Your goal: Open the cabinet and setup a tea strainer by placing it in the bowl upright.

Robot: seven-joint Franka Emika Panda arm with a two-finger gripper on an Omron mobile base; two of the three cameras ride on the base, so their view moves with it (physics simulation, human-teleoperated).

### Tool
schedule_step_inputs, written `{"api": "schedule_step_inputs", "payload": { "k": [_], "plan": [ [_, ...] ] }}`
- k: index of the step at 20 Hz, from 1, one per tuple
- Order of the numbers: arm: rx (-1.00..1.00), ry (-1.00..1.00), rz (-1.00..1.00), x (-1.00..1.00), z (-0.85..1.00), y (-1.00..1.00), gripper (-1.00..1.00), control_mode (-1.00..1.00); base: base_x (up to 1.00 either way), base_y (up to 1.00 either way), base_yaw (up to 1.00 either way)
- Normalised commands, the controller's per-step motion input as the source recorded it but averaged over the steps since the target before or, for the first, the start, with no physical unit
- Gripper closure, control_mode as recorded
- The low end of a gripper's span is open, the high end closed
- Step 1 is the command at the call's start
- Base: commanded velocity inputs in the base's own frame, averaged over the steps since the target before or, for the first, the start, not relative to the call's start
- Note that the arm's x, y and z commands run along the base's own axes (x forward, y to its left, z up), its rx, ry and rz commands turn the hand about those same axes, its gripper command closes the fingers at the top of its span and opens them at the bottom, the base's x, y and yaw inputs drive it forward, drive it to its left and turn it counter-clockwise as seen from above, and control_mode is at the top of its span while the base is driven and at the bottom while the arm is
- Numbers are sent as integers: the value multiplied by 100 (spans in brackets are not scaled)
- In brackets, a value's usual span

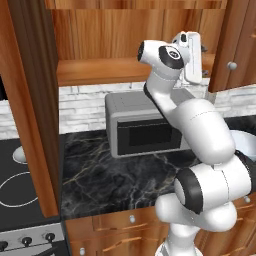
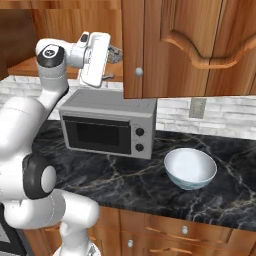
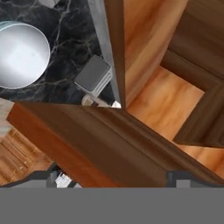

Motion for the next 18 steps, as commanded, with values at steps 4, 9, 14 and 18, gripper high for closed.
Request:
{"api": "schedule_step_inputs", "payload": {
  "k": [4,9,14,18],
  "plan": [
    [0,0,-6,1,0,-39,-100,-100,0,0,0],
    [0,-2,-8,-7,3,-39,-100,-100,0,0,0],
    [0,-22,-12,-51,34,-51,-100,-100,0,0,0],
    [0,-24,-19,-71,39,-63,-100,-100,0,0,0]
  ]
}}
